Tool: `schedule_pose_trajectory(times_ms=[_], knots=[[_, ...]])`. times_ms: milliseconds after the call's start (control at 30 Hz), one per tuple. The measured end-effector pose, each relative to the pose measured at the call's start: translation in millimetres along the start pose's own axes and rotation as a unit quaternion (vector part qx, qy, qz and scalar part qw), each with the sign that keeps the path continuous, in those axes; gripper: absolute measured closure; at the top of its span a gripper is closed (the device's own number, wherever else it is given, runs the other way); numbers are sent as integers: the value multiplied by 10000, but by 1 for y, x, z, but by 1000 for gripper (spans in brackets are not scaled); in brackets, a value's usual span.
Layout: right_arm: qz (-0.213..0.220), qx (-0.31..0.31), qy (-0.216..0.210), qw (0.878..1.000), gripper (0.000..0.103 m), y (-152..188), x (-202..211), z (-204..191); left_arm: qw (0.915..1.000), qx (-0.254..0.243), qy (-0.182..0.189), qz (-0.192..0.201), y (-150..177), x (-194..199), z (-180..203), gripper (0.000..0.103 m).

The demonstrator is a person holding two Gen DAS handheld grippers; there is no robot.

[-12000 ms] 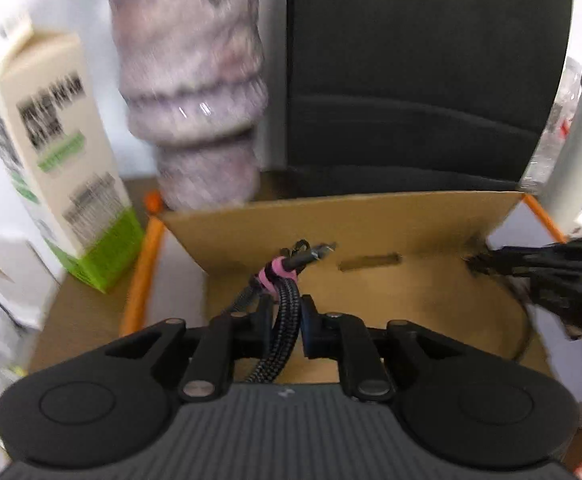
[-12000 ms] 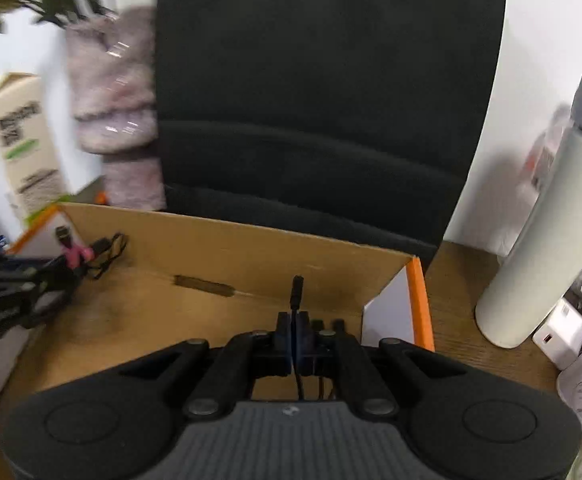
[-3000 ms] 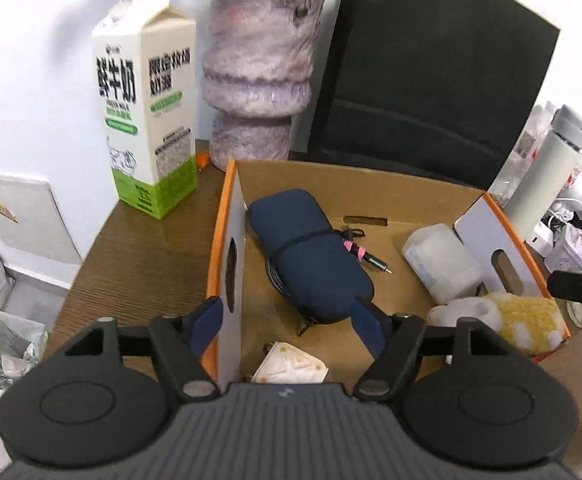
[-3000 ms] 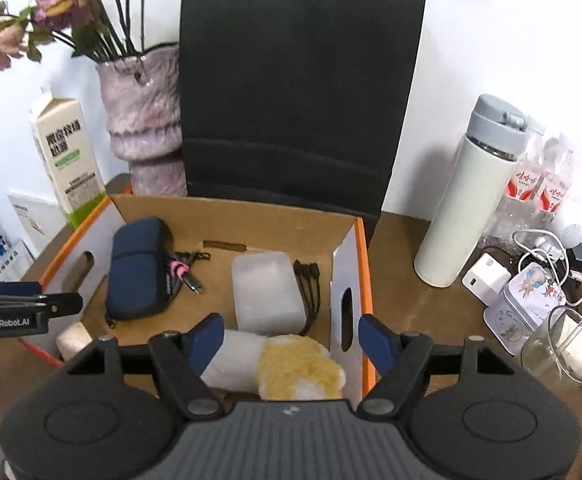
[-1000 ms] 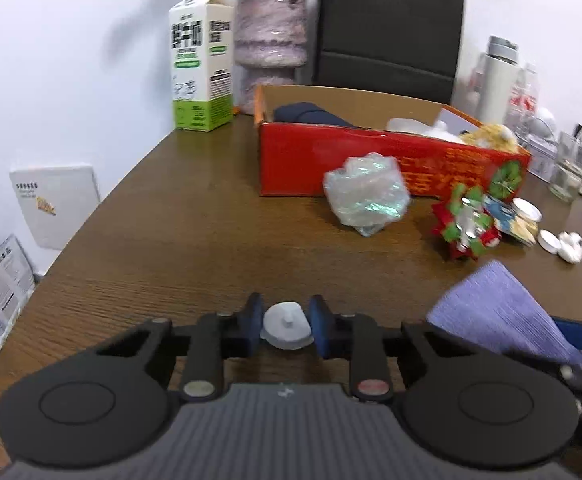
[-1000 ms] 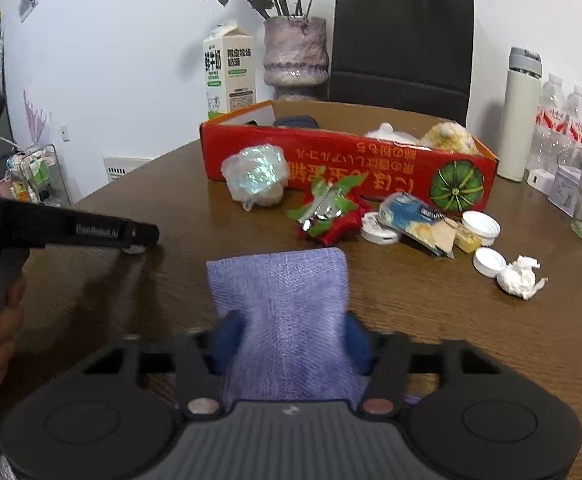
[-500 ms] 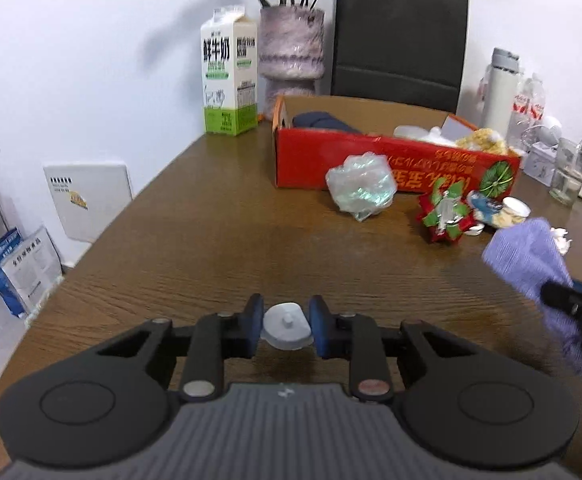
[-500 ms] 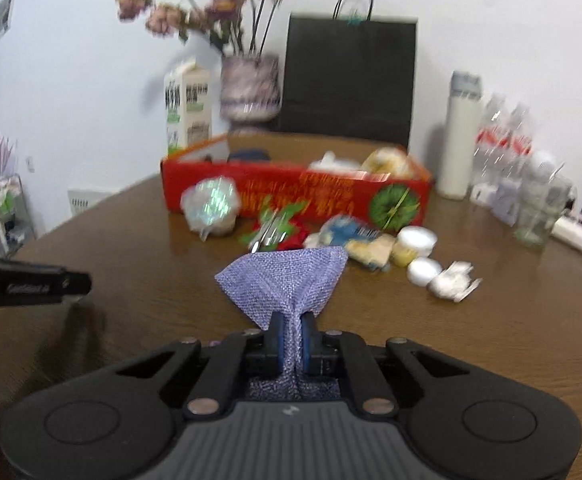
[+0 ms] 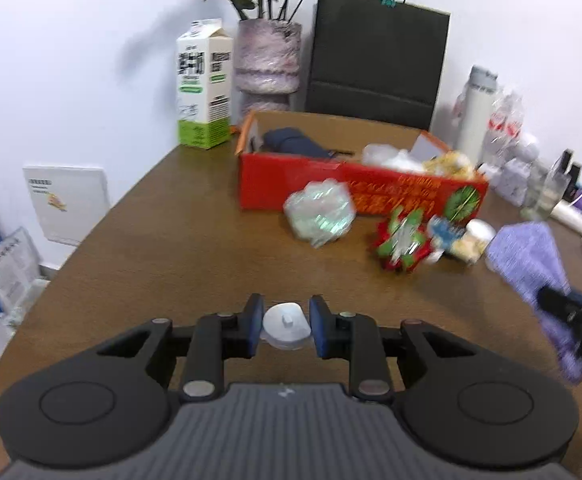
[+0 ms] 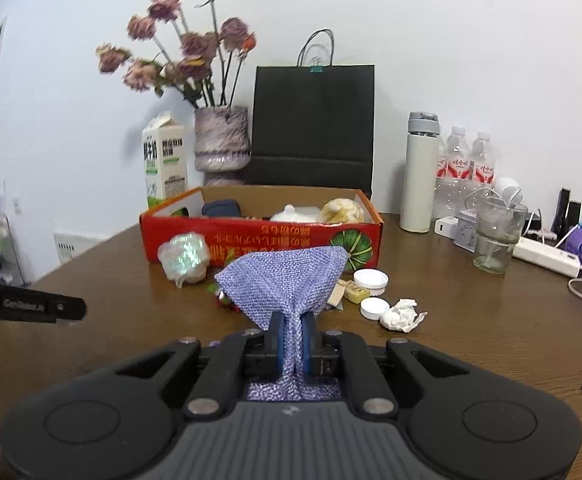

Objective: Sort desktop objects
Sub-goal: 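Grasp the small white round item with left tool while right tool grasps the purple cloth, then carry both items over the cardboard box and open both tools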

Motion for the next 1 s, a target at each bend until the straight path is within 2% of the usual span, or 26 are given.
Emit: schedule_pose_trajectory(times_ms=[100, 200, 333, 400, 500, 533, 667, 767, 900, 1000], knots=[[36, -74, -112, 9999, 96, -12, -8, 3, 9995, -152, 186, 194, -31, -15, 4, 77], [202, 14, -137, 9997, 95, -38, -17, 7, 9984, -372, 321, 296, -65, -34, 13, 77], [397, -128, -149, 9990, 95, -72, -37, 25, 9954, -500, 766, 295, -114, -66, 25, 77], [369, -194, -92, 9991, 95, -83, -53, 36, 9949, -391, 896, 266, -138, -92, 30, 77], [375, -275, -9, 9989, 95, -101, -82, 51, 9965, -69, 781, 294, -167, -135, 34, 77], [401, -351, 34, 9986, 95, -108, -93, 56, 9959, 90, 854, 283, -176, -152, 34, 77], [465, -710, 8, 9964, 95, -137, -142, 71, 9957, 518, 767, 71, -198, -209, 33, 77], [295, -903, -113, 9954, 94, -153, -186, 76, 9945, 587, 852, -180, -206, -251, 39, 77], [-439, -1112, -254, 9925, 94, -158, -260, 78, 9957, 356, 692, -504, -204, -294, 47, 77], [-806, -1360, -256, 9871, 94, -152, -303, 84, 9960, 150, 607, -640, -200, -308, 44, 75]])
Point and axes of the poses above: each gripper's, at about its wrist camera, not at the fingertips, and x roughly against the way its jaws point, z to its right, y to its underside, the point moved 5 cm from there along -x, roughly the way its jaws point, and after that the axes turned 3 degrees about z, right-handed, at the moved point
